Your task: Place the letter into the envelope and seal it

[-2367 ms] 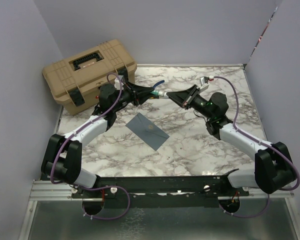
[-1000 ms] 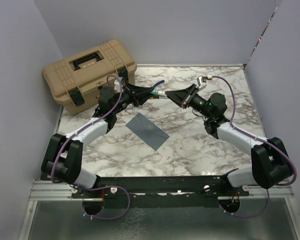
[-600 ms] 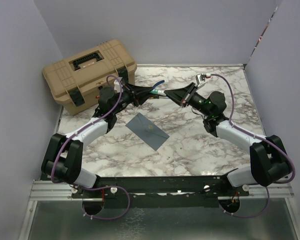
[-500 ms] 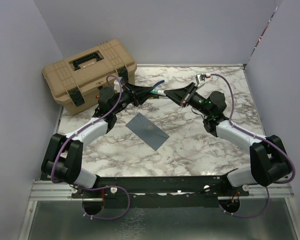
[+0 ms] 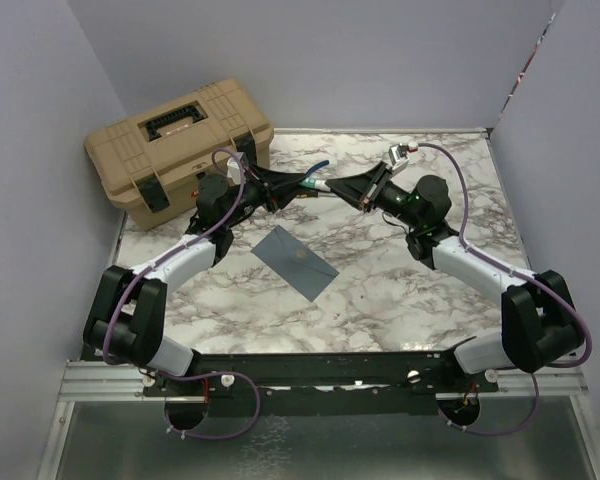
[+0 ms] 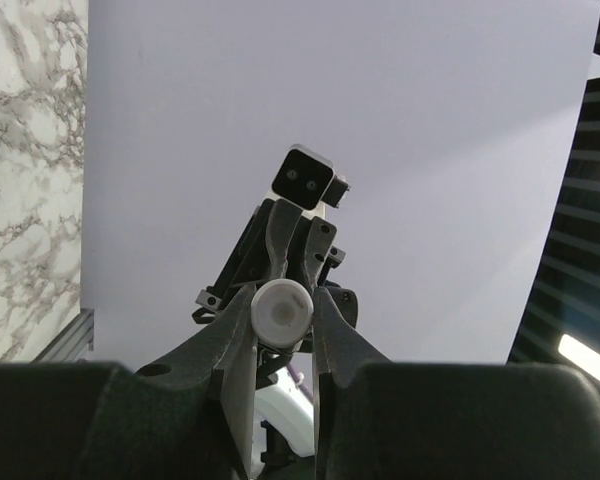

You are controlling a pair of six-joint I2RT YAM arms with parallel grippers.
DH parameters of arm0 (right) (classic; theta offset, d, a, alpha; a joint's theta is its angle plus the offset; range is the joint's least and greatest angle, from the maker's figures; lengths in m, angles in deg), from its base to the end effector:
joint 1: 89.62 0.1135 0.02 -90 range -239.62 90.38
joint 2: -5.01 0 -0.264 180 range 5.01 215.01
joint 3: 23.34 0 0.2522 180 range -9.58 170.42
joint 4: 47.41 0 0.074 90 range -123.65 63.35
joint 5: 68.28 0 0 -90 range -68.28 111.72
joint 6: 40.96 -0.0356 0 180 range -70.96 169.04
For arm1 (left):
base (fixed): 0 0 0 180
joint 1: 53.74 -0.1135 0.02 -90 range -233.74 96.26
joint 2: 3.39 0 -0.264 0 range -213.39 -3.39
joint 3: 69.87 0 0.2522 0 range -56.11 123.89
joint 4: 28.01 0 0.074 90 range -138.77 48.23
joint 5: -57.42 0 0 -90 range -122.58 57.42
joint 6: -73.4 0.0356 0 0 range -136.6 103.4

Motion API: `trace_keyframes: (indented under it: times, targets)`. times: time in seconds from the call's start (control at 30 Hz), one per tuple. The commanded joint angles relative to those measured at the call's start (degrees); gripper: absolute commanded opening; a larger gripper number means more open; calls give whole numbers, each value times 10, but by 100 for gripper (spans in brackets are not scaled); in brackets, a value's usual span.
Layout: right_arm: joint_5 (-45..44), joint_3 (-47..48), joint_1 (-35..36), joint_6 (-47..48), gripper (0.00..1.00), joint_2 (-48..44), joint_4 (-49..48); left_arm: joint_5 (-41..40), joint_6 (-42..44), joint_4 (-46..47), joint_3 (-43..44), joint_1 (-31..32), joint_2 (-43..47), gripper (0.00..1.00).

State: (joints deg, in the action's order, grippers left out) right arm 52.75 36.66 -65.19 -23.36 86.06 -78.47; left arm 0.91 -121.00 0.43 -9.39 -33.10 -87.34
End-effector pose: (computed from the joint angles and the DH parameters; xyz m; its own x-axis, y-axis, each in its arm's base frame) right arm 0.2812 0.1479 0.3019 -0.7305 0.5653 -0.3832 -0.3978 0.1039 0.9116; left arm 0.2989 -0.1336 0.2846 -0.8032 -0.5607 0.2015 -0.1225 -0.1755 -0.9768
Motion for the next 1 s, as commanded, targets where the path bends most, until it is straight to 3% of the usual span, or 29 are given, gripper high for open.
trace_keyframes:
  times: [0.0, 0.43, 0.97]
  targets:
    - [8, 37, 10, 23, 0, 6, 57, 29, 55, -10, 18, 10, -12, 0]
    - [-8, 69, 19, 28, 0, 16, 107, 51, 82, -13, 47, 38, -24, 0]
    - [5, 81, 23, -48, 0, 22, 61, 147, 172, -13, 93, 67, -25, 0]
